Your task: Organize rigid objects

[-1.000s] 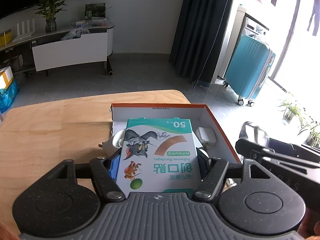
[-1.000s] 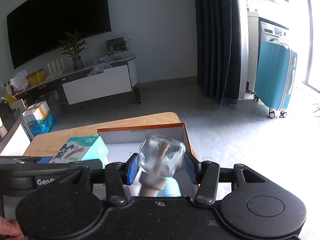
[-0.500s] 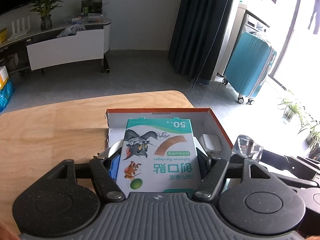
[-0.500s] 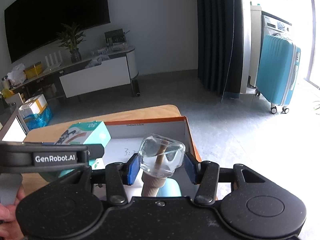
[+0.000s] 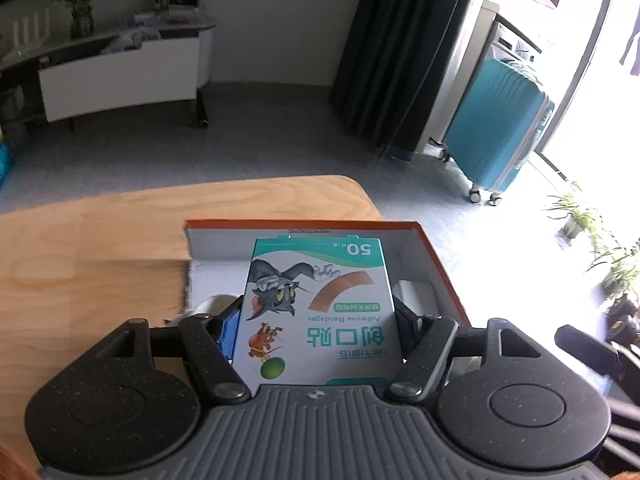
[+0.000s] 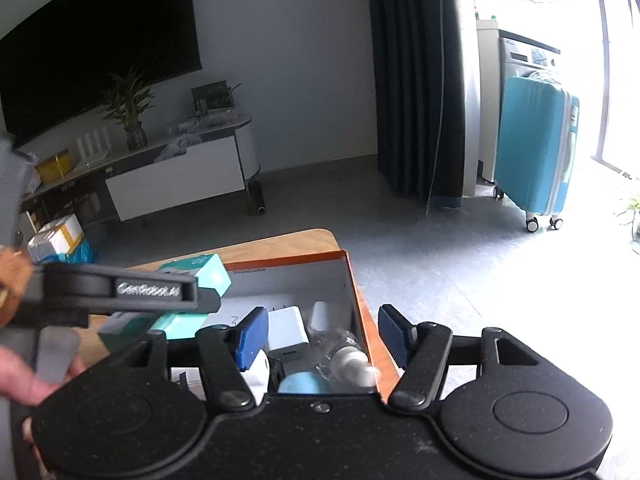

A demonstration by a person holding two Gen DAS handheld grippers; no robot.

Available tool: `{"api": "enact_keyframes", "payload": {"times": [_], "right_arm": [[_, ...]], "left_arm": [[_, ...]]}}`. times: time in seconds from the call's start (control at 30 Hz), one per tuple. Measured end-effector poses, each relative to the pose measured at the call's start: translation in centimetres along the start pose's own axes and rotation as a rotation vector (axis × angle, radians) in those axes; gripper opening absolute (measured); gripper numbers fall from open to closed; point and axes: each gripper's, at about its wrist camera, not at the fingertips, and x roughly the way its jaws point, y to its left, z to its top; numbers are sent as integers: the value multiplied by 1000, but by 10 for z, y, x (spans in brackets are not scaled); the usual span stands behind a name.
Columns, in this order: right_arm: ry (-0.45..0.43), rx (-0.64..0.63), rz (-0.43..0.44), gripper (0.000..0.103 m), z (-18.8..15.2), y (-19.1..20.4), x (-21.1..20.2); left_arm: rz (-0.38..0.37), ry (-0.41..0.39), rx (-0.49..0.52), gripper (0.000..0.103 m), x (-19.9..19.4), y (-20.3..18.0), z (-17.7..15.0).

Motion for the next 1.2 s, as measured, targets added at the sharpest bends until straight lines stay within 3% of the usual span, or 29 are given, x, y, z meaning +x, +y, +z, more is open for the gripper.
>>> {"api": "enact_keyframes", "payload": {"times": [0.07, 0.2, 0.53, 0.8, 1.2], "right_arm": [[-5, -1, -6, 75, -2, 0, -4], [-19, -1, 3, 76, -6, 2, -14], [-41, -6, 22, 78, -15, 5, -43], [-33, -11, 34, 78, -29, 2, -67], [-4, -31, 41, 82, -63, -7, -102]], "left_arm": [[-15, 14, -11, 80, 4, -1, 2], [2, 3, 5, 86, -3, -4, 2], [59, -54, 11, 94, -50, -6, -8], [120, -70, 12, 103, -90, -18, -49], [209, -10, 13, 103, -106, -31, -109]]}}
